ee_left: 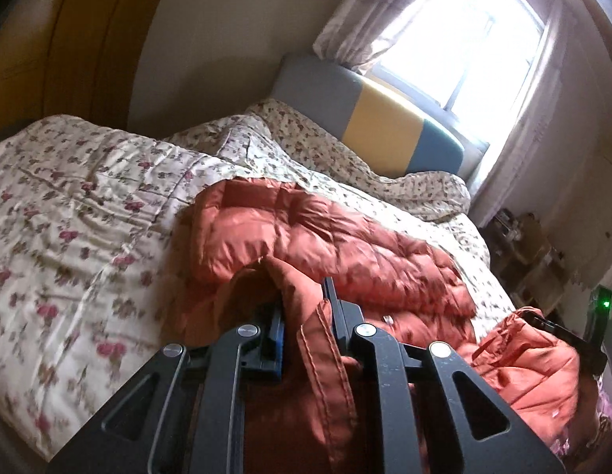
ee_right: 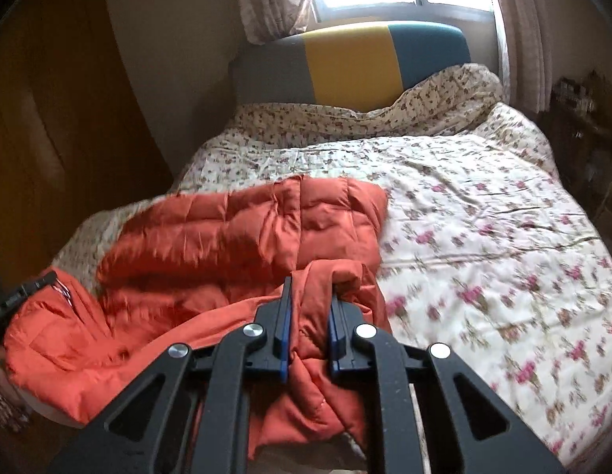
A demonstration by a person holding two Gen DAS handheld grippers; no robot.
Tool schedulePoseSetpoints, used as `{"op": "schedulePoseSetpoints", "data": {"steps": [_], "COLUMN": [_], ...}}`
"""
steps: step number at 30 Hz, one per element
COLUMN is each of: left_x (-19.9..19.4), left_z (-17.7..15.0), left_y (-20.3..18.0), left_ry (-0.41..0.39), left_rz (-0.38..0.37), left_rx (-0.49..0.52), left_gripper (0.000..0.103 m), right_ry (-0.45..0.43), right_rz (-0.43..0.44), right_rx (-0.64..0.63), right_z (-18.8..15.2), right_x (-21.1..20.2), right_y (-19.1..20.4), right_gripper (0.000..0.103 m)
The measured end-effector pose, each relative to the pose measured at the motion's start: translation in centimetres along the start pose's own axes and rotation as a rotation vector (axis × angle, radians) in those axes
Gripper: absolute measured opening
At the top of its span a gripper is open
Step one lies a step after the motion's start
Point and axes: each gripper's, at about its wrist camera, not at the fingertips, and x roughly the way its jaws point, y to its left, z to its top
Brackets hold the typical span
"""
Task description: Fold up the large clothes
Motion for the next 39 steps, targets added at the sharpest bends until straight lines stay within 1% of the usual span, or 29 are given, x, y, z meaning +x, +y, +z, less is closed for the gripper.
{"op": "schedulePoseSetpoints", "data": {"steps": [4,9,15,18,21,22,23,24,25,26,27,28,29,30,32,33,34,35,37,39], "left_x": [2.6,6.2,10.6,12.4,13.9,14.1,14.3,14.4,14.4,14.5,14.5,14.4,14.3,14.0,13.5,13.0,12.4,11.7,10.4,9.2], "left_z": [1.9,3.9,6.0,6.8,7.5,7.8,8.0,8.2,8.4,8.6,8.7,8.8,8.8,8.9,8.9,8.9,9.1,9.2,9.5,9.5], "left_y": [0.7,2.4,4.0,4.5,5.1,5.4,5.7,6.0,6.4,6.7,7.1,7.8,8.1,8.5,9.1,9.5,9.9,10.3,11.1,11.6], "left_ry": [0.008,0.032,0.072,0.093,0.126,0.130,0.132,0.133,0.132,0.132,0.132,0.132,0.129,0.121,0.103,0.078,0.048,0.021,-0.010,-0.038], "left_rz": [0.020,0.043,0.089,0.100,0.105,0.096,0.089,0.080,0.067,0.049,0.025,-0.008,-0.022,-0.039,-0.075,-0.093,-0.096,-0.102,-0.098,-0.088], "left_rx": [-0.015,-0.071,-0.127,-0.137,-0.142,-0.156,-0.168,-0.183,-0.203,-0.227,-0.253,-0.297,-0.321,-0.347,-0.390,-0.411,-0.426,-0.441,-0.458,-0.428], "left_gripper": [0.016,0.016,0.016,0.016,0.016,0.016,0.018,0.018,0.021,0.023,0.024,0.026,0.027,0.027,0.032,0.034,0.041,0.052,0.063,0.066], "right_ry": [0.019,0.045,0.096,0.114,0.081,0.066,0.043,0.012,-0.011,-0.045,-0.072,-0.106,-0.136,-0.158,-0.181,-0.187,-0.191,-0.190,-0.186,-0.173], "right_rz": [0.017,0.020,0.028,0.060,0.142,0.165,0.192,0.204,0.208,0.212,0.216,0.213,0.196,0.178,0.168,0.163,0.150,0.140,0.126,0.128], "right_rx": [0.049,0.124,0.238,0.321,0.426,0.447,0.468,0.476,0.475,0.470,0.467,0.462,0.448,0.427,0.392,0.375,0.339,0.301,0.221,0.127], "right_z": [2.4,4.7,6.3,6.5,6.4,6.4,6.3,6.2,6.3,6.3,6.3,6.3,6.3,6.3,6.4,6.4,6.4,6.2,5.8,5.3], "right_x": [3.0,7.2,12.0,13.8,14.9,14.9,14.8,14.6,14.3,13.8,13.4,12.8,12.2,11.7,10.8,10.4,10.0,9.6,9.1,8.7], "right_y": [-0.6,-1.9,-4.2,-5.8,-7.5,-7.9,-8.3,-8.6,-8.8,-8.9,-9.1,-9.2,-9.3,-9.3,-9.4,-9.2,-8.9,-8.5,-7.5,-6.3], "right_gripper": [0.013,0.013,0.013,0.017,0.031,0.041,0.049,0.051,0.057,0.065,0.069,0.078,0.081,0.081,0.082,0.082,0.083,0.085,0.085,0.086]}}
